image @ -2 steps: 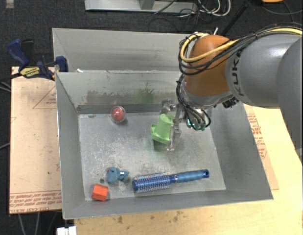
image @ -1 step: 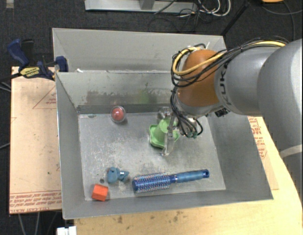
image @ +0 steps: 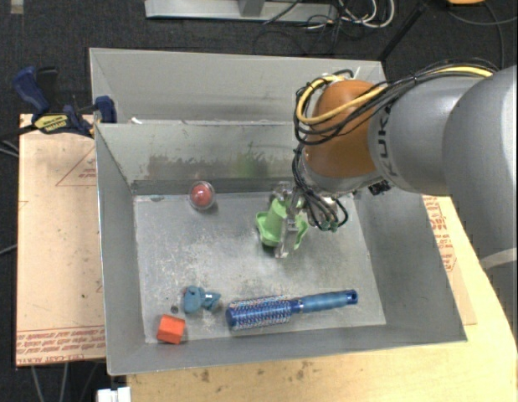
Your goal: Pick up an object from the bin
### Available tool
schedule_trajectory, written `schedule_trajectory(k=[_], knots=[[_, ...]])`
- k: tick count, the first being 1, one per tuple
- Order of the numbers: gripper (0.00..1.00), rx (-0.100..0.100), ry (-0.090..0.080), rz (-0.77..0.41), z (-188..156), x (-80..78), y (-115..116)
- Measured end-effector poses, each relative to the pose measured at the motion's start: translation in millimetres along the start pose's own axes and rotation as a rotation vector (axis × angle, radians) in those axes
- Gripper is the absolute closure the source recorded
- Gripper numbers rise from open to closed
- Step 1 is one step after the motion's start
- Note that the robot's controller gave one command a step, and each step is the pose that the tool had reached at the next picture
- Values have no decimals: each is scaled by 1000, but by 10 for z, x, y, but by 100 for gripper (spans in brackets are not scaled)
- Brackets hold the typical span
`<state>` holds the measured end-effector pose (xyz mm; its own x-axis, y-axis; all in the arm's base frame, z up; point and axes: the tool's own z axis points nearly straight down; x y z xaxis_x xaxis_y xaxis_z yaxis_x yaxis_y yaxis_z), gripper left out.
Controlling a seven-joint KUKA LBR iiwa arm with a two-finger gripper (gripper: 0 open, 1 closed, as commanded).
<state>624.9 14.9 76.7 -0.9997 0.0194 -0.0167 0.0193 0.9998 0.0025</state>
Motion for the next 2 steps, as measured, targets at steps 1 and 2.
schedule_trajectory(k=[1,2], knots=[[100,2,6,-17,-1082,186,-77],[100,3,8,-28,-1757,442,-348]])
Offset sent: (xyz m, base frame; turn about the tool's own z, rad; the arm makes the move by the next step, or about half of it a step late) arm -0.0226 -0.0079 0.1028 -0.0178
